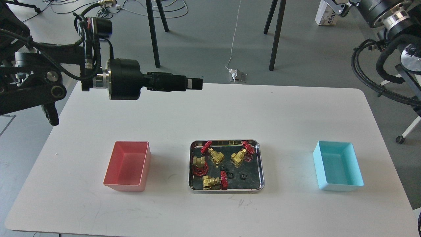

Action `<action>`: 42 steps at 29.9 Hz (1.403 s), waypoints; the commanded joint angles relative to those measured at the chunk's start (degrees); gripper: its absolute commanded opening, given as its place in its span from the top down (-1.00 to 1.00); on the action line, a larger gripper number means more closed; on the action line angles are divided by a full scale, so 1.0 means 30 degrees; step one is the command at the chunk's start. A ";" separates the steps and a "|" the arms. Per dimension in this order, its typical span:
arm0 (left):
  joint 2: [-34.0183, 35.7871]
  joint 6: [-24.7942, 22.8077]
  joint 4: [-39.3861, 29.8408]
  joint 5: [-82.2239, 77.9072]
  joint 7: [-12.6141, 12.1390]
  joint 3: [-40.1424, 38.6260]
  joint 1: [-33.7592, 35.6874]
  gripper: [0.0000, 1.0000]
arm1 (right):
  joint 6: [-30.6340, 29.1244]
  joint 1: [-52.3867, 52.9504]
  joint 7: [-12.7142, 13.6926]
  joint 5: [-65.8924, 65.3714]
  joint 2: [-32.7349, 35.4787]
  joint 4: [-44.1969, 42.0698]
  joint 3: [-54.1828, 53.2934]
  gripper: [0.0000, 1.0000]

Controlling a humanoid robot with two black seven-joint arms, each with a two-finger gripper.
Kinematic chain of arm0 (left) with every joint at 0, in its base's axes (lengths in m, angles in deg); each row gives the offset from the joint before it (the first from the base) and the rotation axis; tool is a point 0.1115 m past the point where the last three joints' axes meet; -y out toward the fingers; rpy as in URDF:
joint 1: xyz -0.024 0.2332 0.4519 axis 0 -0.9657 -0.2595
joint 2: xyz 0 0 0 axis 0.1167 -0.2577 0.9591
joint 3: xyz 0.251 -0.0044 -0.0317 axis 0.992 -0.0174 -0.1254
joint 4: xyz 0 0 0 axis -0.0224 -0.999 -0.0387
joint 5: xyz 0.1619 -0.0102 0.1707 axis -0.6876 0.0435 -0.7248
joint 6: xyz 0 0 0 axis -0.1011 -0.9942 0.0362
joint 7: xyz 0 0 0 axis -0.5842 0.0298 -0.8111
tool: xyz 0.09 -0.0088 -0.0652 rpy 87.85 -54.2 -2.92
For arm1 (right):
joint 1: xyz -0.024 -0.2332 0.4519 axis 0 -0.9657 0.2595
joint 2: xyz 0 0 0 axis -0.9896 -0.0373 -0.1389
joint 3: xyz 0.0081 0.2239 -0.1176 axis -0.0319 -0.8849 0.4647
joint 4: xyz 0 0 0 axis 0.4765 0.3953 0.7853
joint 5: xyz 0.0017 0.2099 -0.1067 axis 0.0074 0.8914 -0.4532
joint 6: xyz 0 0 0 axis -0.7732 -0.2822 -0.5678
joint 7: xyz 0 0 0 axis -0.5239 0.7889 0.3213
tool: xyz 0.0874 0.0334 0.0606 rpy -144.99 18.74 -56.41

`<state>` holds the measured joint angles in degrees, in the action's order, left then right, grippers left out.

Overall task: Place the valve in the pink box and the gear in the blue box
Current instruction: 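Move the left gripper forward over the table toward the tray, then lower the left gripper onto a brass valve with red handle in the tray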

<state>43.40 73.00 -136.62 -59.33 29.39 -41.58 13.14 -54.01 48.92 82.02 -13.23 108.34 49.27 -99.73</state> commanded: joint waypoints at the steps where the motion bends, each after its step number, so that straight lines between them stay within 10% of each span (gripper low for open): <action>1: -0.4165 0.4994 0.0389 -0.0522 0.0004 0.6757 0.2597 -0.92 | 0.0000 -0.0400 -0.0002 0.0001 -0.0007 -0.0021 -0.0017 -1.00; 4: -0.7362 1.0273 0.1676 -0.1021 0.0004 1.1331 0.2542 -0.91 | 0.0000 -0.0517 -0.0002 0.0001 -0.0007 -0.0079 -0.0046 -1.00; 7: -0.9565 1.2190 0.2762 -0.0993 0.0004 1.3743 0.2162 -0.91 | -0.0029 -0.0752 -0.0002 0.0001 -0.0007 -0.0372 -0.0046 -1.00; 26: -1.0448 1.2367 0.7125 -0.1080 0.0004 1.1814 -0.4956 -0.89 | 0.0264 0.0976 0.0261 -0.0058 -0.1150 -0.3595 0.1741 -1.00; 42: -1.1151 1.2192 0.7686 -0.0992 0.0004 1.1228 -0.6102 -0.54 | 0.0264 0.0479 0.0261 -0.0029 -0.1120 -0.3565 0.1800 -1.00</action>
<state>10.04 109.73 -113.59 -62.36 29.40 -7.51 -4.99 -53.22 50.69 82.82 -13.32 104.94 38.51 -94.32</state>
